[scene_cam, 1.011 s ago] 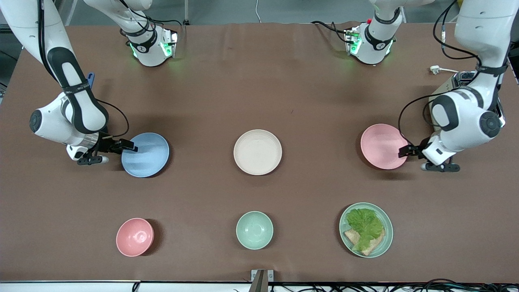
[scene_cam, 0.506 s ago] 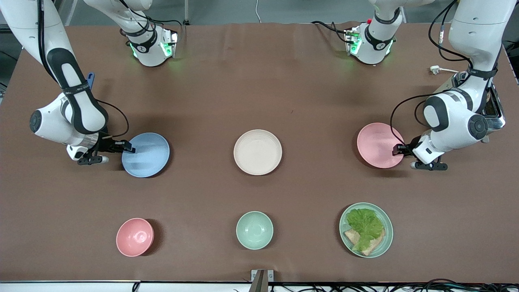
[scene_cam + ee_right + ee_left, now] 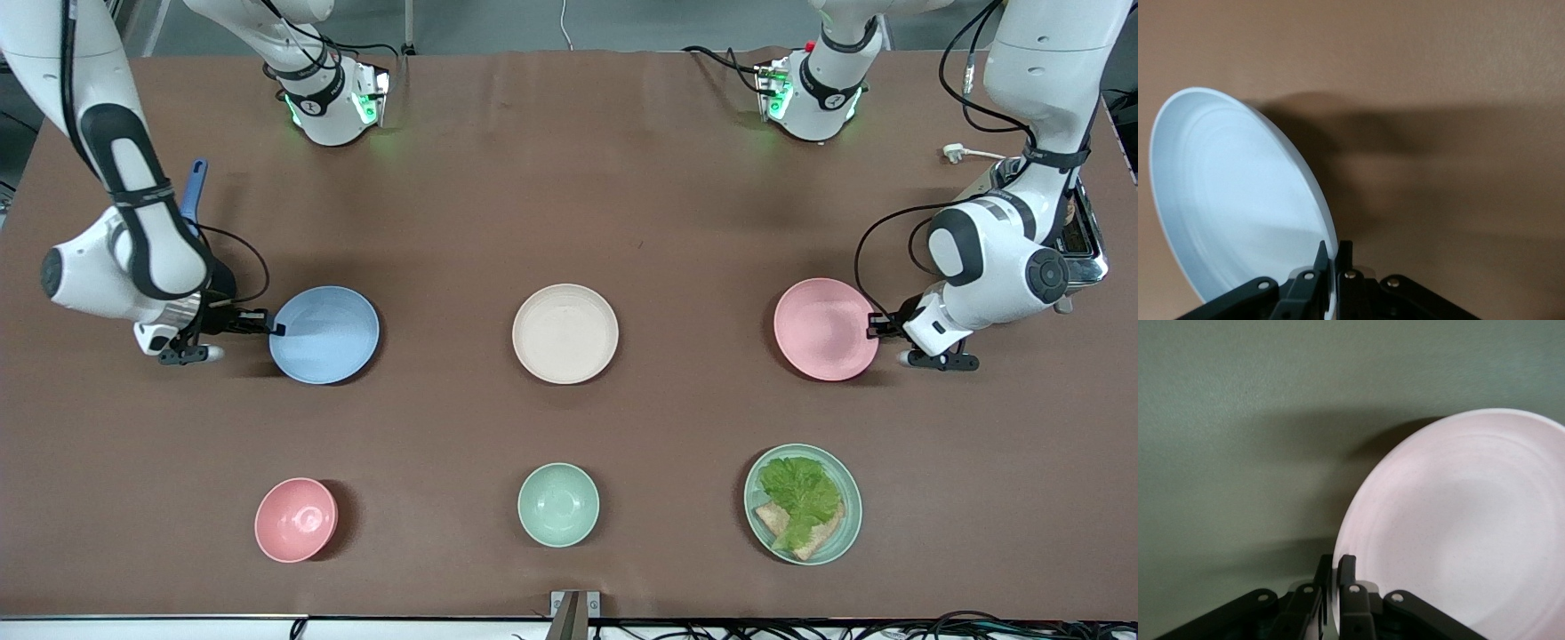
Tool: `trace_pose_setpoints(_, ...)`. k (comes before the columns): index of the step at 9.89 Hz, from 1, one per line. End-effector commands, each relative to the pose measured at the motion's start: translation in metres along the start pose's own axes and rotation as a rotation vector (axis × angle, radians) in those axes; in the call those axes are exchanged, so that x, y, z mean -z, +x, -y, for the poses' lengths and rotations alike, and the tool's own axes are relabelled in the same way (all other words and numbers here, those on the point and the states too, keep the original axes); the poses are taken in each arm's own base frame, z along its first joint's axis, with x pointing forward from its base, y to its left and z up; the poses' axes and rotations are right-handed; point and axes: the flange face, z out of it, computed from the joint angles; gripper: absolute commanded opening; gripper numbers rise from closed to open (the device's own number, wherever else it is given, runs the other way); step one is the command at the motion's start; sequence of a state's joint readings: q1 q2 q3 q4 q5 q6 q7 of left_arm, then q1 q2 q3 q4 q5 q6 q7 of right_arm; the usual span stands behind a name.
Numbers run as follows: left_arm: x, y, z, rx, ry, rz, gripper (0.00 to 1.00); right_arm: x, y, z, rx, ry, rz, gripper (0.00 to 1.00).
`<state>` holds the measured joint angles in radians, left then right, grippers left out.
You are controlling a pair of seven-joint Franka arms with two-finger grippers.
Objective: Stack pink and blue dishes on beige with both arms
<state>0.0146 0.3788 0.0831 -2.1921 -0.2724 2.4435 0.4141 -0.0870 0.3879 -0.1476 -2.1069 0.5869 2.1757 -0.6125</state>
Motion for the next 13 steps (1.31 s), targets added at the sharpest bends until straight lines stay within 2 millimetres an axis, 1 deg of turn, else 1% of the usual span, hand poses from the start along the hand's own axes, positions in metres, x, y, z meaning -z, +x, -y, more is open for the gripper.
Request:
trace_pose_setpoints(1, 0.019, -0.005, -0.004, -0.033, -0.046, 0.034, 0.00, 0.055, 0.027, 0.046, -0.062, 0.049, 0.030, 0.00)
trace_pose_setpoints(2, 0.058, -0.001, -0.004, -0.025, -0.071, 0.029, 0.00, 0.065, 0.032, 0.074, -0.129, 0.031, 0.048, 0.01)
trace_pose_setpoints(3, 0.093, 0.002, -0.016, -0.044, -0.091, 0.029, 0.00, 0.057, 0.034, 0.115, -0.157, 0.028, 0.061, 0.01)
trace_pose_setpoints(4, 0.120, 0.007, -0.039, -0.081, -0.099, 0.011, 0.01, 0.045, 0.036, 0.149, -0.182, 0.029, 0.072, 0.01)
trace_pose_setpoints(5, 0.127, 0.010, -0.068, -0.105, -0.103, 0.005, 0.01, 0.030, 0.038, 0.187, -0.189, 0.025, 0.058, 0.00)
trace_pose_setpoints(6, 0.123, 0.013, -0.111, -0.116, -0.109, 0.020, 0.01, 0.010, 0.037, 0.234, -0.225, 0.022, 0.053, 0.00)
trace_pose_setpoints(7, 0.113, 0.015, -0.156, -0.107, -0.113, 0.037, 0.01, -0.010, 0.034, 0.275, -0.242, 0.021, 0.029, 0.01)
trace_pose_setpoints(8, 0.096, 0.018, -0.200, -0.085, -0.121, 0.052, 0.02, -0.031, 0.026, 0.316, -0.219, 0.023, 0.002, 0.01)
trace_pose_setpoints(9, 0.075, 0.020, -0.246, -0.026, -0.123, 0.038, 0.02, -0.063, 0.013, 0.355, -0.233, 0.023, -0.042, 0.01)
trace_pose_setpoints(10, 0.061, 0.021, -0.288, 0.038, -0.142, -0.009, 0.02, -0.089, 0.008, 0.365, -0.231, 0.017, -0.033, 0.01)
trace_pose_setpoints(11, 0.066, 0.023, -0.311, 0.038, -0.124, -0.038, 0.02, -0.100, 0.002, 0.373, -0.218, 0.011, -0.018, 0.01)
trace_pose_setpoints(12, 0.067, 0.032, -0.322, 0.065, -0.092, -0.056, 0.02, -0.113, 0.000, 0.374, -0.217, 0.005, 0.001, 0.01)
trace_pose_setpoints(13, 0.055, 0.038, -0.342, 0.089, -0.048, -0.057, 0.02, -0.120, -0.003, 0.378, -0.210, 0.004, 0.001, 0.01)
